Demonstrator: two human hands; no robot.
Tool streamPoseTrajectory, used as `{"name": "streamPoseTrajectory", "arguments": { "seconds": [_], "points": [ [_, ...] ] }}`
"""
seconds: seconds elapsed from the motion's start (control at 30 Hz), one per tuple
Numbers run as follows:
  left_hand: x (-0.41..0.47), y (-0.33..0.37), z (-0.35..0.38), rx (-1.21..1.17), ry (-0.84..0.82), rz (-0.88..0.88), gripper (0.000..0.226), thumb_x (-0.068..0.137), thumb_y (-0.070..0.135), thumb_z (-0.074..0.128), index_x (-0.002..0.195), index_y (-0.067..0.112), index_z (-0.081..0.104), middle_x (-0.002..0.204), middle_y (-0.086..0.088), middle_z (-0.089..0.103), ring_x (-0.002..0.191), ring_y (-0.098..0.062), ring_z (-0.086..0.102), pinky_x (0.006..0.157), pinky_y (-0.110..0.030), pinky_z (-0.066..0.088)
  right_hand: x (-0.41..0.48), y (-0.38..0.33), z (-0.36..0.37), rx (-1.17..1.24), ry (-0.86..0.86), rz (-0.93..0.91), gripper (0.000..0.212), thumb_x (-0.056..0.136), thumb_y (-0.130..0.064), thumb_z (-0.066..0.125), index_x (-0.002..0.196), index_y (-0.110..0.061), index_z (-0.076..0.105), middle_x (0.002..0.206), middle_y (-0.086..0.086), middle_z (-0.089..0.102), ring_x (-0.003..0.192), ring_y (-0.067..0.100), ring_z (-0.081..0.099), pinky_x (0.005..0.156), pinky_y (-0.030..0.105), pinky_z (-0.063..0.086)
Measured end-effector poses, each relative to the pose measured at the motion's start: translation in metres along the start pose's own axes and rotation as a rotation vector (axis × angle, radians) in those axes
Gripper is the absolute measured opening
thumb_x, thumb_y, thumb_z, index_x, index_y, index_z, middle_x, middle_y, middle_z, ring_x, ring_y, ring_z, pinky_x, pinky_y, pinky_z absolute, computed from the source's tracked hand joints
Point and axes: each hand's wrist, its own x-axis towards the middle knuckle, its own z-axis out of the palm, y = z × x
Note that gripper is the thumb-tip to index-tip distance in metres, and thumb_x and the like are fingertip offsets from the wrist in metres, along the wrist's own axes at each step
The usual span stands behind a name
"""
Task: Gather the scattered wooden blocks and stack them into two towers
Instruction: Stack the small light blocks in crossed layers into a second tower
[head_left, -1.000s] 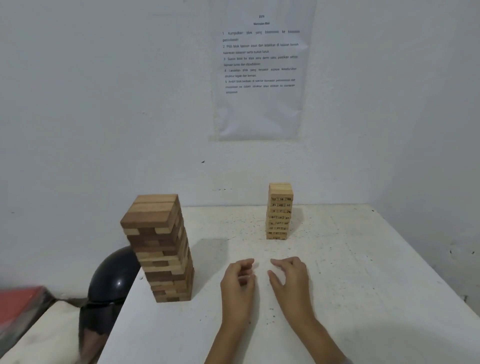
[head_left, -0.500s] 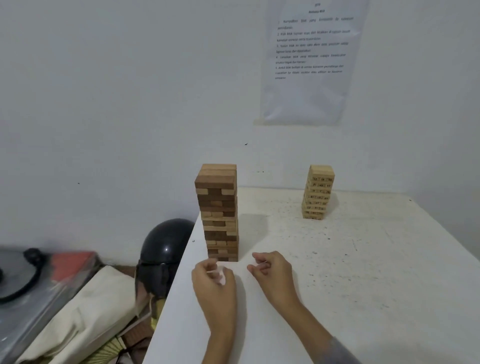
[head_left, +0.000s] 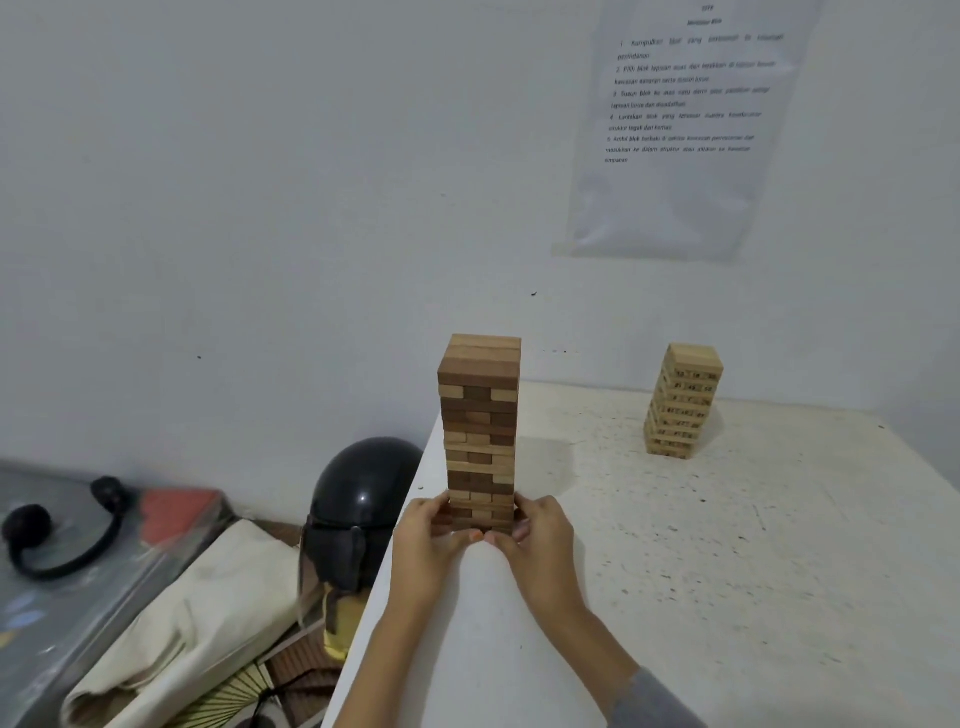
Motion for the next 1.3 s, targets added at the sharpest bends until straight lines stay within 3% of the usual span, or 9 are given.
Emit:
{"name": "streamPoseTrajectory", "arguments": {
  "seconds": [0.2, 0.37, 0.8, 0.97, 1.13, 1.3],
  "points": [
    [0.004, -0.004, 0.001, -0.051, 0.017, 0.022, 0.029, 0.072, 0.002, 0.081, 0.098, 0.014, 0.075, 0.094, -0.001, 0.062, 0.089, -0.018, 0.065, 0.082, -0.026, 0.055, 0.002, 0.003, 0.002, 0.013, 0.009, -0.013, 0.032, 0.082, -0.008, 0.072, 0.114, -0.012, 0.066, 0.088, -0.001, 0.046, 0.069, 0.003, 0.048, 0.067, 0.004, 0.041],
    [0.005, -0.007, 0.004, -0.054, 0.026, 0.016, 0.019, 0.076, 0.002, 0.078, 0.094, 0.006, 0.075, 0.093, -0.005, 0.060, 0.090, -0.024, 0.063, 0.083, -0.038, 0.056, 0.003, 0.006, 0.004, 0.020, 0.012, 0.001, 0.033, 0.082, -0.004, 0.072, 0.114, -0.011, 0.067, 0.088, -0.001, 0.048, 0.069, 0.005, 0.048, 0.068, 0.006, 0.042],
    [0.025, -0.001, 0.029, -0.049, 0.013, 0.024, 0.013, 0.076, -0.003, 0.075, 0.086, 0.006, 0.075, 0.088, -0.003, 0.061, 0.083, -0.020, 0.063, 0.073, -0.026, 0.057, 0.023, 0.018, -0.013, 0.031, 0.019, 0.015, 0.032, 0.081, -0.003, 0.073, 0.111, -0.010, 0.068, 0.081, -0.007, 0.044, 0.066, 0.004, 0.048, 0.067, 0.006, 0.042],
    [0.039, 0.007, 0.052, -0.027, -0.019, 0.024, 0.012, 0.078, -0.001, 0.073, 0.087, 0.007, 0.074, 0.089, 0.001, 0.061, 0.083, -0.017, 0.062, 0.070, -0.014, 0.051, 0.038, 0.032, -0.030, 0.034, 0.054, 0.024, 0.028, 0.078, -0.001, 0.075, 0.105, -0.007, 0.069, 0.080, -0.005, 0.046, 0.064, 0.006, 0.048, 0.067, 0.006, 0.042],
    [0.048, 0.024, 0.079, -0.150, -0.042, -0.002, 0.023, 0.077, -0.004, 0.073, 0.081, 0.019, 0.070, 0.089, -0.002, 0.062, 0.081, -0.016, 0.063, 0.070, -0.018, 0.054, 0.054, 0.047, -0.046, 0.025, 0.090, 0.038, 0.035, 0.077, -0.003, 0.076, 0.110, -0.012, 0.069, 0.081, 0.000, 0.049, 0.065, 0.008, 0.049, 0.066, 0.007, 0.043],
    [0.063, 0.033, 0.105, -0.142, -0.080, 0.028, 0.021, 0.072, -0.007, 0.072, 0.082, 0.012, 0.075, 0.086, -0.003, 0.060, 0.075, -0.005, 0.061, 0.066, -0.018, 0.052, 0.070, 0.065, -0.065, 0.011, 0.141, 0.048, 0.038, 0.076, -0.002, 0.077, 0.112, -0.010, 0.069, 0.080, 0.001, 0.051, 0.064, 0.007, 0.048, 0.064, 0.006, 0.042]
  ]
}}
